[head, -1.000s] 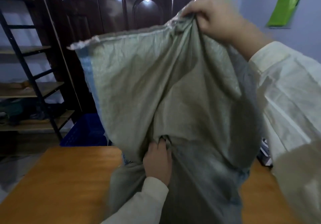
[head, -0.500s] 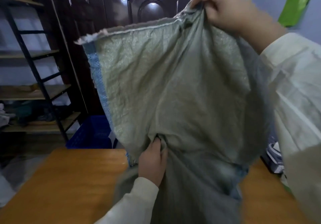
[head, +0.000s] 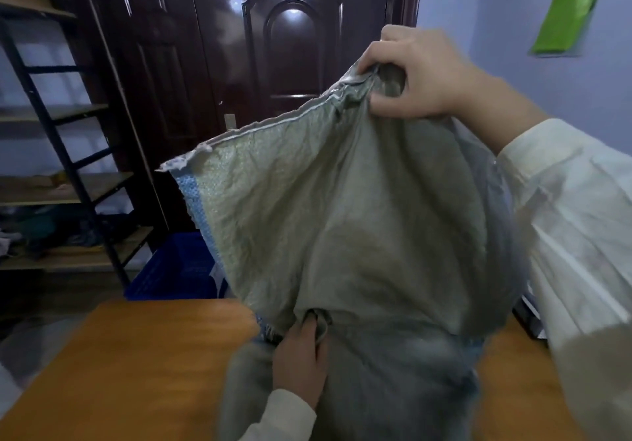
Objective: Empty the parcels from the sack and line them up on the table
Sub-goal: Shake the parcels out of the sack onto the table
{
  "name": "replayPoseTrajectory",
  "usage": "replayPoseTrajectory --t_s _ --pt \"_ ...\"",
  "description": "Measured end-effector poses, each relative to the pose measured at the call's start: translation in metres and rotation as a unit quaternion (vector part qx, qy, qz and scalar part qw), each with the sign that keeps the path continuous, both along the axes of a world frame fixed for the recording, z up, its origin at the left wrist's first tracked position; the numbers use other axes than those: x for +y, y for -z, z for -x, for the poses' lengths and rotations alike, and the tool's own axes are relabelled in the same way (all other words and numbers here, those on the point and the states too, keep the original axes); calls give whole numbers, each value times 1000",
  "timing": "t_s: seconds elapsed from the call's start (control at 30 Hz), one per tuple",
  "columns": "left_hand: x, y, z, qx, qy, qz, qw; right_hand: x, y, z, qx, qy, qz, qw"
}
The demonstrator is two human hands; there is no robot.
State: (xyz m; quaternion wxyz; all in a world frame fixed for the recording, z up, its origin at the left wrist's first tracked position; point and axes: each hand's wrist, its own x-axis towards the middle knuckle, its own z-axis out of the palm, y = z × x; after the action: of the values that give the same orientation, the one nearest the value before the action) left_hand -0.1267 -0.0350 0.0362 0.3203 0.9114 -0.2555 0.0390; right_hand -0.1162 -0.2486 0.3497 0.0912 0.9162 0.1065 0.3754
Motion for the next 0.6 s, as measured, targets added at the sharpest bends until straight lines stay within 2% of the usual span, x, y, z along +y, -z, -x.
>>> replayPoseTrajectory --t_s 0.2,0.33,0.43,0.5,0.6 --pt "6 2 6 62 -34 25 997 5 1 19 88 111 172 975" --pt "13 -4 9 94 -48 55 993 -9 9 23 77 118 233 962" --pt "18 -5 13 109 -43 67 991 -19 20 23 50 108 182 976" --pt "18 -6 19 131 -37 115 984 -23 30 19 24 113 127 985" --pt "17 -8 24 171 -56 148 972 -22 45 13 23 86 1 996"
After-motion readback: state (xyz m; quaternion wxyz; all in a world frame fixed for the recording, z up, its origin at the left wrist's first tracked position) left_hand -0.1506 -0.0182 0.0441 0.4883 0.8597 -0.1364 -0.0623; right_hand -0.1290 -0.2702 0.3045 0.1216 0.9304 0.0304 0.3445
